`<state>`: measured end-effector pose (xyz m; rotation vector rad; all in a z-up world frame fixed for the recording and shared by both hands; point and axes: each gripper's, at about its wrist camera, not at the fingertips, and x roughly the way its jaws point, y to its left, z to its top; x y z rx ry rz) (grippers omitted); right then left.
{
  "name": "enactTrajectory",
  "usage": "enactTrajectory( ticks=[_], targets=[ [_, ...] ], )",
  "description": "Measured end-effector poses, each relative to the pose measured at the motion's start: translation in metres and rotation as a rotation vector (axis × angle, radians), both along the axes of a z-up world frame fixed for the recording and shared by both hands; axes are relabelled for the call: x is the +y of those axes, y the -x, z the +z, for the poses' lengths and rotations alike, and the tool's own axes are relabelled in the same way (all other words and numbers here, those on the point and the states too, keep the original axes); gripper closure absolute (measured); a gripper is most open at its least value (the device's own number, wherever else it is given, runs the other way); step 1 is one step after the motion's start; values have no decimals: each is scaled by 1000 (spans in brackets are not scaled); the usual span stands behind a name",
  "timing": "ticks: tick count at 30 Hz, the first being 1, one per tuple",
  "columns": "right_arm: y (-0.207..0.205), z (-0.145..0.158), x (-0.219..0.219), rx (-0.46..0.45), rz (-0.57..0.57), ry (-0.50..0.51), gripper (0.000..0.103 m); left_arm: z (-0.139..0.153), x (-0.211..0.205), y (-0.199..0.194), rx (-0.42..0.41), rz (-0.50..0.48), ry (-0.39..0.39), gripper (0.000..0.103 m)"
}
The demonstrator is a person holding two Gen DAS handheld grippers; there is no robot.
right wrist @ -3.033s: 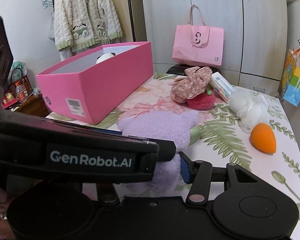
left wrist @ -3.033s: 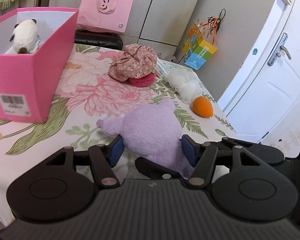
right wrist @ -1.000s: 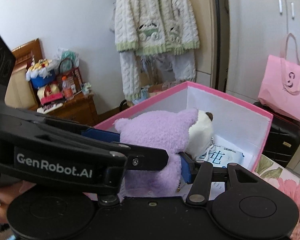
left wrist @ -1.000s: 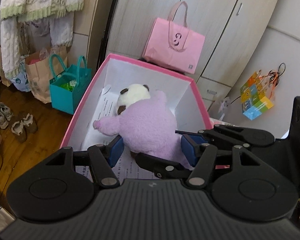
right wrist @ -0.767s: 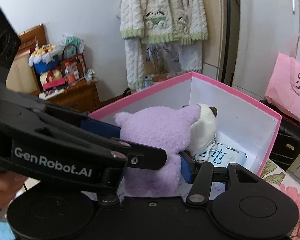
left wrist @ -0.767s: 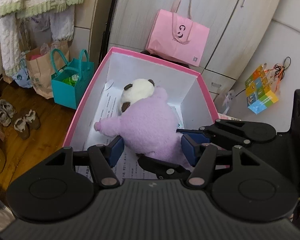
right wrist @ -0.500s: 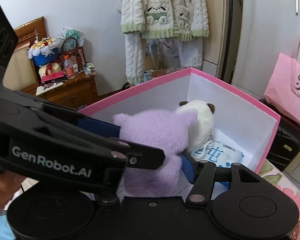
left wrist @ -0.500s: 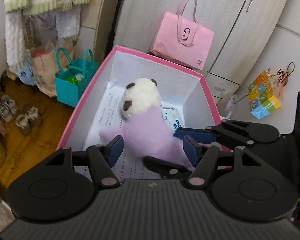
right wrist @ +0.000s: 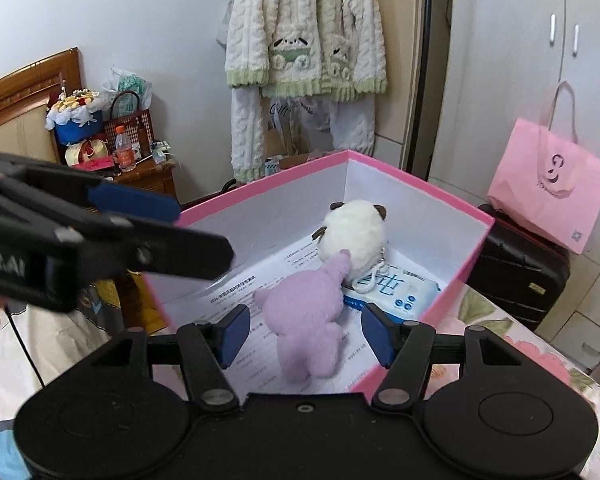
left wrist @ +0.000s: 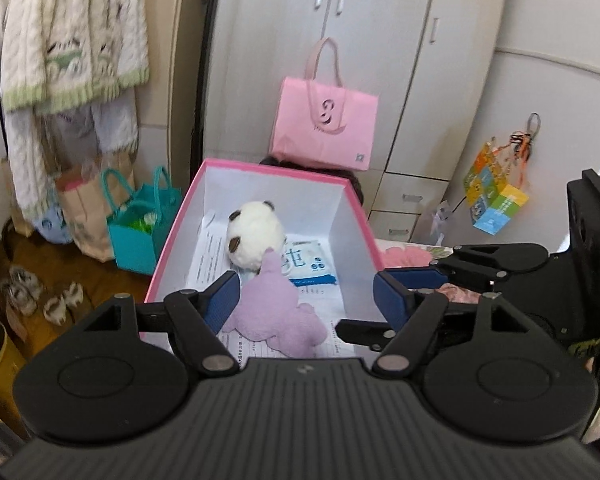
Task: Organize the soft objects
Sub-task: 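Open both grippers to release the lilac plush in the shoebox, then move the left tool toward the white mesh puff while the right tool approaches the orange sponge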
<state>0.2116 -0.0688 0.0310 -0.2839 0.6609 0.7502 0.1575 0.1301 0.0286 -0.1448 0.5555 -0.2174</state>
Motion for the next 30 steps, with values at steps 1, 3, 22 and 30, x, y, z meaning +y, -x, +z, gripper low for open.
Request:
enactTrajectory(
  ticks=[1, 3, 22, 30],
  targets=[
    [4, 3, -4, 0, -2, -3, 36, 3, -1, 5, -8, -4, -8, 30],
    [13, 8, -12, -2, -9, -6, 36, 9, -6, 17, -25, -17, -25, 30],
    [123, 34, -154, -81, -170, -52, 35, 25, -70, 83, -41, -285, -47, 30],
    [141, 22, -212, -93, -290, -47, 35, 13, -116, 73, 16, -414, -34, 30]
  ],
)
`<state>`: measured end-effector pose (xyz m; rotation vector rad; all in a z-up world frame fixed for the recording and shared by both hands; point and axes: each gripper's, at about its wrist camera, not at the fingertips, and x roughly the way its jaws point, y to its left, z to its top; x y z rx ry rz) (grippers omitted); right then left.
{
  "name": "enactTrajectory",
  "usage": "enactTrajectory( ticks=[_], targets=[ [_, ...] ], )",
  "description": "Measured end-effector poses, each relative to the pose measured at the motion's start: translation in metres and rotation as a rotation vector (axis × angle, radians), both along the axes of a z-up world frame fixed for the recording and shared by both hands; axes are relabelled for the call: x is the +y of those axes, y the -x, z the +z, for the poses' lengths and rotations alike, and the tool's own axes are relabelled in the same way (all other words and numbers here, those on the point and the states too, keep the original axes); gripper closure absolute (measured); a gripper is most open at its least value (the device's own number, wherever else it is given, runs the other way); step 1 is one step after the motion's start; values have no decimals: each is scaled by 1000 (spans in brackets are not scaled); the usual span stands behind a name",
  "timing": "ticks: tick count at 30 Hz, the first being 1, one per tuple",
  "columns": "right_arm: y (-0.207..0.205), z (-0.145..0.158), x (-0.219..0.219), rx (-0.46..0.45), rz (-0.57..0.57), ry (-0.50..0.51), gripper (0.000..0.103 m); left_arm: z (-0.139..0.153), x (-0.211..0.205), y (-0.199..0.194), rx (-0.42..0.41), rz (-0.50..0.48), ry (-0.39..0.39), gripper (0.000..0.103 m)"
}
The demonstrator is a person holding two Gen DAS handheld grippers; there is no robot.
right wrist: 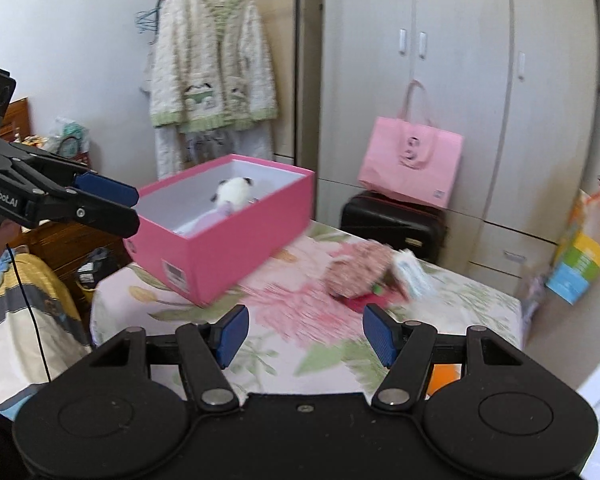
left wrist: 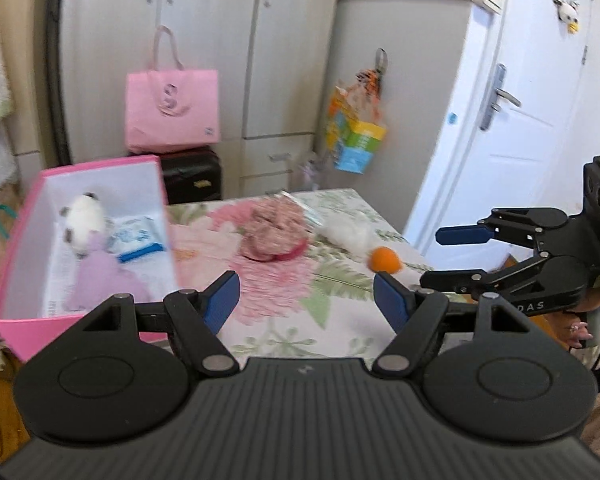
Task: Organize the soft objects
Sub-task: 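Move the left tool toward the white mesh puff while the right tool approaches the orange sponge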
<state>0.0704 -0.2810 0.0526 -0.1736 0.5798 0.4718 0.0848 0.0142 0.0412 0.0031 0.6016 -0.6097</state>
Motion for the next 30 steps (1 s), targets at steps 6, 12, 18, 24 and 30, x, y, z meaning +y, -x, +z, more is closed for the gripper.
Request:
enactTrajectory(
  ticks=[6, 12, 18, 24, 30],
  targets=[
    [-4, -18, -29, 22, -46, 7, 34, -15, -37, -17, 43, -70, 2, 30],
    [-16, -43, -50, 15, -48, 2, 34, -36, -71, -42, 80, -116, 30, 30],
    [-41, -76, -62, -6, -61, 16, 34, -57, -102, -65, 53, -102, 44, 30],
    [-68, -104, -77, 22, -96, -25, 34, -74, -137, -86, 31, -104, 69, 30],
    [-86, -127, -83, 27, -141, -15, 34, -90, -167, -111, 43, -128, 94, 30]
  ],
)
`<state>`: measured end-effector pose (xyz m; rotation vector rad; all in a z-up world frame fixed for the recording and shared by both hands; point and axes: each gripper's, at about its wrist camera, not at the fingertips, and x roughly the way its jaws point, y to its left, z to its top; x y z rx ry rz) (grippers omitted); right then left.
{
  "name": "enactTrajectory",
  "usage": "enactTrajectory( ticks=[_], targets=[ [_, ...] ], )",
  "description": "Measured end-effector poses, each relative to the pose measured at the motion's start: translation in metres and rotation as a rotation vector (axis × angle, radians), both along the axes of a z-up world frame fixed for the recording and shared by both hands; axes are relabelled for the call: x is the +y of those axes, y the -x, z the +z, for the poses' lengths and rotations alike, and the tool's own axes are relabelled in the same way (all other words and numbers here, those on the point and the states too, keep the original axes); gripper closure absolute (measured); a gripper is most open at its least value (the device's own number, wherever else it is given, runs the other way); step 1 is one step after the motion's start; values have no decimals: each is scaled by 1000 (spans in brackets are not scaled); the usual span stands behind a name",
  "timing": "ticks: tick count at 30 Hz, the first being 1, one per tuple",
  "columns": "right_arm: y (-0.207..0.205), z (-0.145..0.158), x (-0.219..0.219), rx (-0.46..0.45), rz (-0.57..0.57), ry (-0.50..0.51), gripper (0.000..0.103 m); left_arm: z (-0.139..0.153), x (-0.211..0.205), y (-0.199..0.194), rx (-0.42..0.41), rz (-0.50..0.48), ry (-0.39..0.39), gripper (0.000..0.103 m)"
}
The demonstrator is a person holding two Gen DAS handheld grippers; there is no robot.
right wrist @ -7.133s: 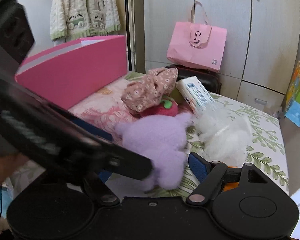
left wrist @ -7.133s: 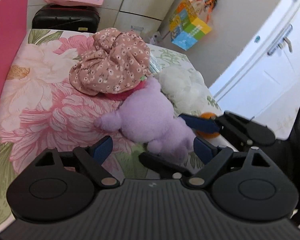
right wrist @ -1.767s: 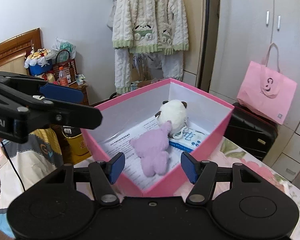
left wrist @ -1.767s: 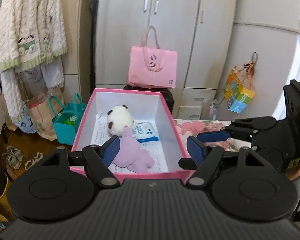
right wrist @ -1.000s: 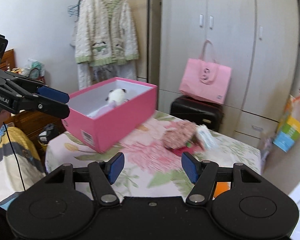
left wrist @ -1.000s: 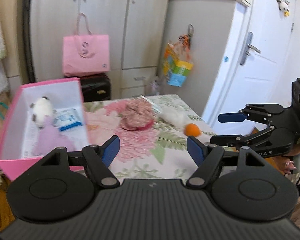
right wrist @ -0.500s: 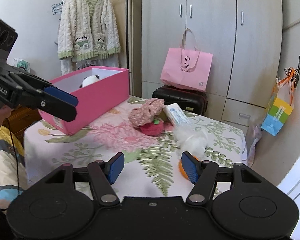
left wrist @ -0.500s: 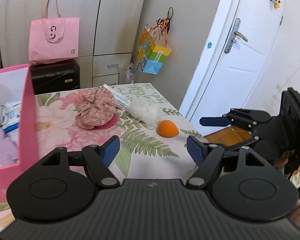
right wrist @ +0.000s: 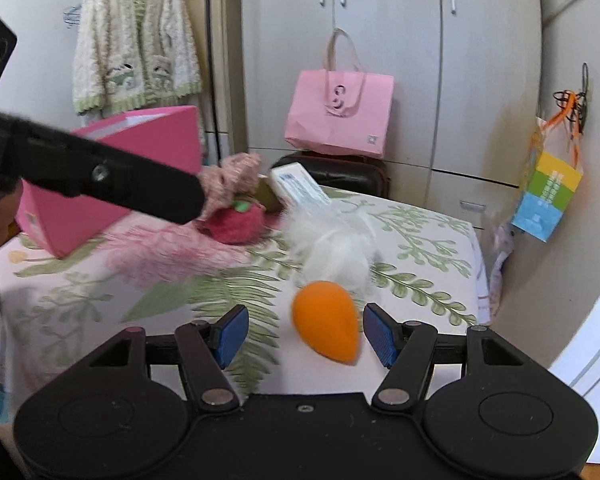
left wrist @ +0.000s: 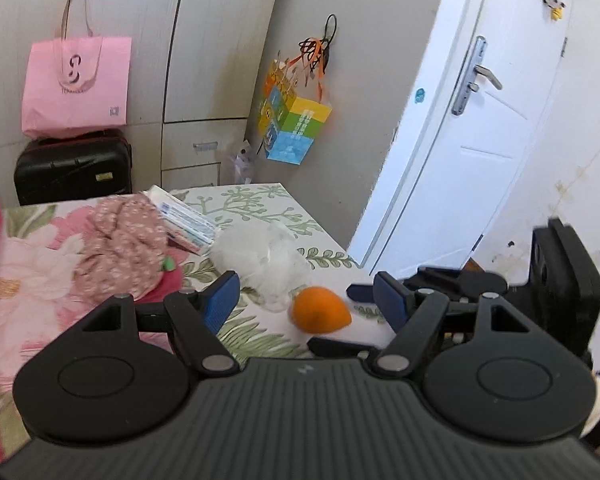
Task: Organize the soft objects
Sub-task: 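Move the left tool toward the white mesh puff while the right tool approaches the orange sponge, then close the left gripper on the white mesh puff while the right gripper grasps the orange sponge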
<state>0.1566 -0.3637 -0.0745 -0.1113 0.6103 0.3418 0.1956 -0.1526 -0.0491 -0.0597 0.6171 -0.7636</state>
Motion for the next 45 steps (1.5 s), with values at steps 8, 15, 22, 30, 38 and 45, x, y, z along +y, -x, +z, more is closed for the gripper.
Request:
enactTrajectory(
  ticks=[8, 15, 22, 30, 38, 45],
  targets=[
    [-21, -13, -7, 69, -36, -57, 30, -23, -34, -41, 13, 93, -34, 30],
    [-25, -18, 0, 73, -14, -8, 32, -40, -58, -64, -19, 154, -121, 30],
    [-21, -18, 5, 33, -25, 27, 58, -51, -66, -71, -21, 209, -176, 30],
    [-9, -19, -1, 27, -110, -47, 60, -65, -69, -75, 22, 197, -184, 51],
    [-6, -23, 4, 3, -204, -80, 60, -60, -66, -60, -20, 212, -170, 58],
    [-1, -22, 4, 0, -226, -90, 60, -50, -47, -33, -54, 234, -125, 58]
  ],
)
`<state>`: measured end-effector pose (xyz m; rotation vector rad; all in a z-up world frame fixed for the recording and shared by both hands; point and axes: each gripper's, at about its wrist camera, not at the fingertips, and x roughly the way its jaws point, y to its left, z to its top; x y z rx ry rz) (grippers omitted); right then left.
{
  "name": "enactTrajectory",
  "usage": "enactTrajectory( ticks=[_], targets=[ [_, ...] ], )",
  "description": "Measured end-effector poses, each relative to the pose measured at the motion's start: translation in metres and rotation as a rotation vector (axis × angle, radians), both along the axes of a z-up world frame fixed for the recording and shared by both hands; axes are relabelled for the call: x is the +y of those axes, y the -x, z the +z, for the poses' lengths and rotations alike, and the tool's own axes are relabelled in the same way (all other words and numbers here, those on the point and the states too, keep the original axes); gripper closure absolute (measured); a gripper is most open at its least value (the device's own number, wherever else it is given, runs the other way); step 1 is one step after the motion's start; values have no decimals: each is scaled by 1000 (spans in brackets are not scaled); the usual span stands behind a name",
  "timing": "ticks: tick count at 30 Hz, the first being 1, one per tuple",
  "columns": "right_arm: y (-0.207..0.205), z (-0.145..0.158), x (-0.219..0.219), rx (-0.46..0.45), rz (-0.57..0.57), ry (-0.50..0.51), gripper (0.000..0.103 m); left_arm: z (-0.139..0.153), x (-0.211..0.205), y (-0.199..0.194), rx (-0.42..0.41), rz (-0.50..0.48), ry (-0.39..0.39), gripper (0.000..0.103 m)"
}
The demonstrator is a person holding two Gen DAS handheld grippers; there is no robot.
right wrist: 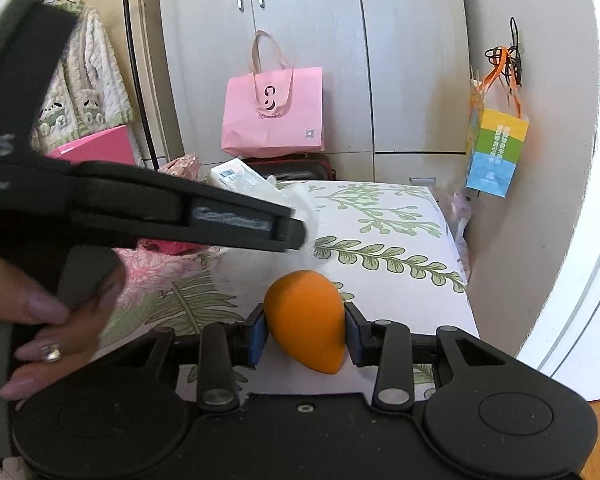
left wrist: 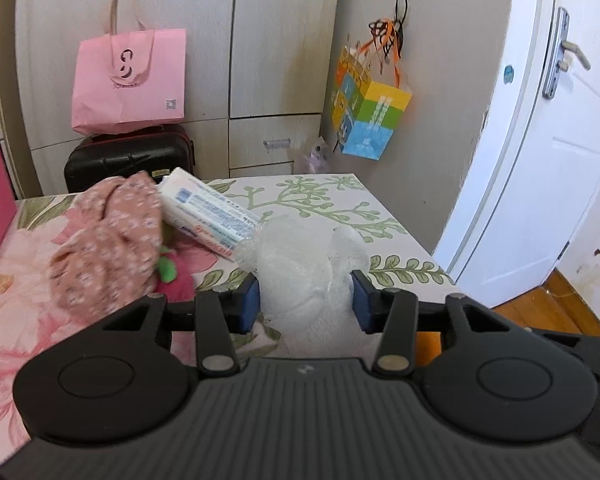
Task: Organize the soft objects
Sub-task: 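Close the left gripper on the white mesh puff while the right gripper grasps the orange sponge, then carry the mesh puff and orange sponge with both grippers over the shoebox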
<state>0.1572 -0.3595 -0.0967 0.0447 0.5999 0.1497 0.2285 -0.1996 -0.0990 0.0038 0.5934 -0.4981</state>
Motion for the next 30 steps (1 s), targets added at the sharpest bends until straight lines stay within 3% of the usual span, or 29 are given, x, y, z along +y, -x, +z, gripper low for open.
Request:
enactTrajectory(
  ticks=[19, 26, 30],
  targets=[
    [23, 9, 24, -2, -10, -7, 60, 2, 66, 47, 54, 34, 70, 58],
    [30, 12, 36, 24, 31, -28, 60, 2, 95, 64, 73, 53, 64, 58],
    [36, 19, 43, 31, 63, -38, 60, 3, 100, 70, 91, 32, -12, 58]
  ],
)
